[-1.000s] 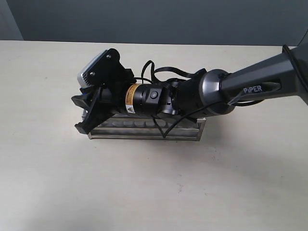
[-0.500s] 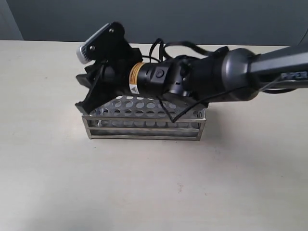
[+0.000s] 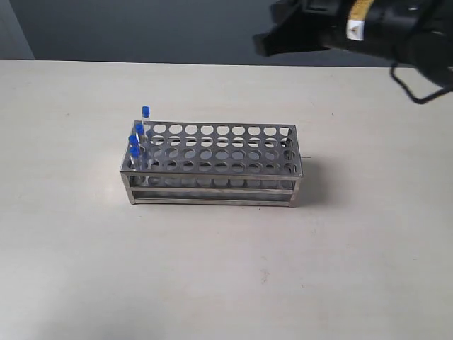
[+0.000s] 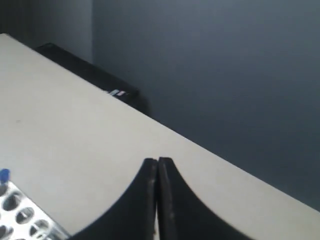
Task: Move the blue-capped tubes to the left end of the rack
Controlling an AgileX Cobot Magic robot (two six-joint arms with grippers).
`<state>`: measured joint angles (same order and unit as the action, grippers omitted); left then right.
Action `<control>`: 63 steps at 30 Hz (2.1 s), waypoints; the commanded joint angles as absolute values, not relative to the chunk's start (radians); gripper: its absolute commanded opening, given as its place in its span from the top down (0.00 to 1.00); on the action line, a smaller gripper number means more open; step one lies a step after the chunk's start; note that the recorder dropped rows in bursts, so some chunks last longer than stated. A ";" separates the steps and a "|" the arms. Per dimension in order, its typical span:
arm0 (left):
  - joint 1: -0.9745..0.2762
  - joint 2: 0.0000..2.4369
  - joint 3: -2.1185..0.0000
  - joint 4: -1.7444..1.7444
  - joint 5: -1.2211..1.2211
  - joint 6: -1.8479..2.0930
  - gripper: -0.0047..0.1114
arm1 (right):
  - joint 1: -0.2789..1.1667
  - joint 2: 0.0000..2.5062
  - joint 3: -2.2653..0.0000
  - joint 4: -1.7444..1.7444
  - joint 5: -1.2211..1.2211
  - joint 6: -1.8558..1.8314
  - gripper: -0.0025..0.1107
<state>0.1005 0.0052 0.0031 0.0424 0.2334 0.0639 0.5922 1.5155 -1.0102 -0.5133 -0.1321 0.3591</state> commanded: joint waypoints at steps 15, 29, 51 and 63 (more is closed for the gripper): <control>0.096 0.000 0.000 0.044 0.231 0.063 0.95 | 0.232 0.822 -0.378 -0.300 0.075 0.360 0.98; 0.096 0.000 0.000 0.042 0.231 0.063 0.95 | 0.278 0.774 -0.355 -0.250 0.313 0.362 0.98; 0.098 0.000 0.000 0.043 0.231 0.063 0.95 | 0.130 0.188 0.000 0.000 0.104 0.362 0.98; 0.098 0.000 0.000 0.043 0.231 0.063 0.95 | -0.051 0.000 0.000 0.000 0.120 0.362 0.98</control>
